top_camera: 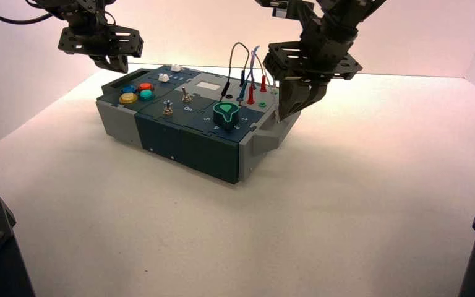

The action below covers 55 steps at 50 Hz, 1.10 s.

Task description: Rotate the box counterclockwise.

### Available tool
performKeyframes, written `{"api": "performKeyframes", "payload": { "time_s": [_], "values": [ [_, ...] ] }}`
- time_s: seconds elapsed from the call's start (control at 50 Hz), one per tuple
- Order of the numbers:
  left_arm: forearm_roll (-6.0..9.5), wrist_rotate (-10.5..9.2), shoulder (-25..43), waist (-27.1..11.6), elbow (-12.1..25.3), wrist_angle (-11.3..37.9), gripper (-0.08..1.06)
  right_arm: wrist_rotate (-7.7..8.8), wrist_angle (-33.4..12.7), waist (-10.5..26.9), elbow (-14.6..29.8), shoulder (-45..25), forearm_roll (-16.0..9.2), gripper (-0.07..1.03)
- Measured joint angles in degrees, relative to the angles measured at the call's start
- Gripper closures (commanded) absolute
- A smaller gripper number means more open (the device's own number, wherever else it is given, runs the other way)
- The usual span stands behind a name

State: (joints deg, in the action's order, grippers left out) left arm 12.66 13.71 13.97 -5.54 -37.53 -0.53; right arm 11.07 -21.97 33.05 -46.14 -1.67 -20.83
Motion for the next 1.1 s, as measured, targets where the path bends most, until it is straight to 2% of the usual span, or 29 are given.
{"api": "performKeyframes", "payload": {
  "time_s": [0.22,0.58,0.9,1.1],
  "values": [
    [0.0,0.0,0.18,-1.76,0.0,0.35,1.0,0.18,0.53,0.09,0.53,-0.26,0.26,0.98],
    [0.0,0.09,3.43,-1.85,2.2,1.32,1.01,0.09,0.62,0.0,1.49,-1.23,0.88,0.98],
    [0.0,0.0,3.6,-1.85,2.72,1.85,1.01,0.18,0.62,0.0,2.9,-3.96,1.76,0.98],
    [0.0,0.09,3.43,-1.85,2.72,2.37,1.01,0.18,-0.97,-1.58,4.31,-4.57,2.99,0.98]
  ]
}}
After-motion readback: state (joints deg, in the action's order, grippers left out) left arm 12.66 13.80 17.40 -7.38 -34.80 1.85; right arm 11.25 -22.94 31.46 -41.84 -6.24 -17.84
